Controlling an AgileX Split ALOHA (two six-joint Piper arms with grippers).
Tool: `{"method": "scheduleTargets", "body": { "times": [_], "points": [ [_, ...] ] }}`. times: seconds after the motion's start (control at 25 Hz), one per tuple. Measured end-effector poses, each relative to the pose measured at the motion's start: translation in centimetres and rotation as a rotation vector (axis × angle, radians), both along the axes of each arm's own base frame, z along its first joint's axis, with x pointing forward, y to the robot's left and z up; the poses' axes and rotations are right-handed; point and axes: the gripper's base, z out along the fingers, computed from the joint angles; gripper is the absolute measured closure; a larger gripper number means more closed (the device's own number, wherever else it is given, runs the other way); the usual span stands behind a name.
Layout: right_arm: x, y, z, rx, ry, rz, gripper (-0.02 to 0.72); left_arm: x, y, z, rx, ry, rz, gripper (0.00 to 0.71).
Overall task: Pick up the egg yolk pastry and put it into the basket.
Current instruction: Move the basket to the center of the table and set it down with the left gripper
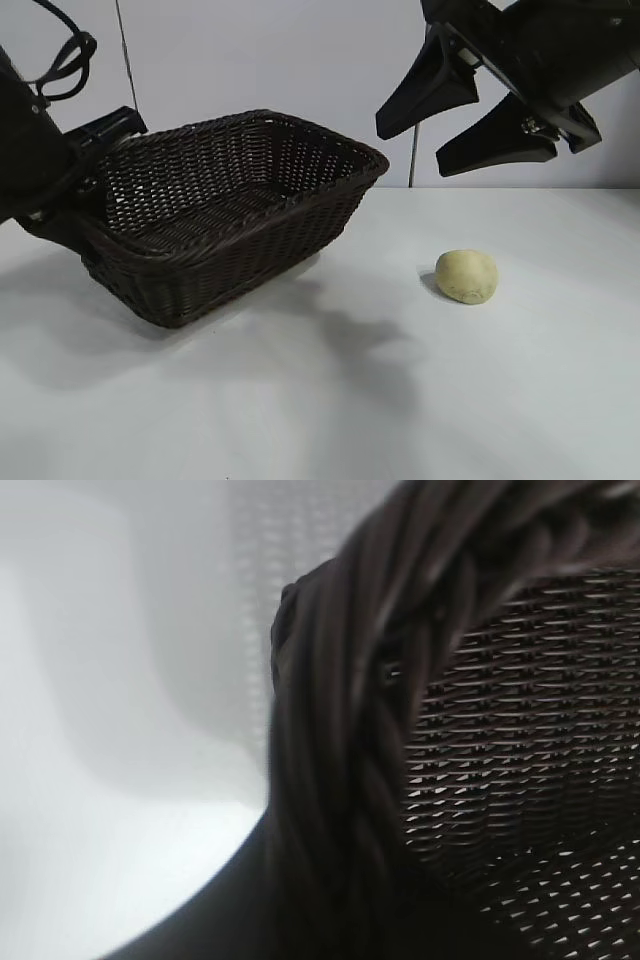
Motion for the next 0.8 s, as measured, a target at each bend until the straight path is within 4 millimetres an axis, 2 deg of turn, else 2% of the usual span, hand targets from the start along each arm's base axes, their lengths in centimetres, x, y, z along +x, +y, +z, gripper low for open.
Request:
{"method": "scheduleTargets", "body": {
  "times": [0.2, 0.44, 0.56, 0.8],
  "points": [
    [0.0, 0.0, 0.0, -0.001, 0.000, 0.000, 0.217, 1.0, 1.6, 1.3, 0.024, -0.023, -0.188, 0.611],
    [0.0, 0.0, 0.0, 0.000, 0.001, -0.001, 0.217, 1.8, 1.8, 2.6, 0.081, -0.069, -0.415, 0.611],
    [0.0, 0.0, 0.0, 0.001, 0.002, -0.002, 0.217, 2.6, 1.4, 2.3, 0.085, -0.038, -0.526, 0.611],
    [0.0, 0.0, 0.0, 0.001, 0.002, -0.002, 0.217, 4.7, 0.3, 0.3, 0.048, 0.019, -0.718, 0.611]
  ]
}}
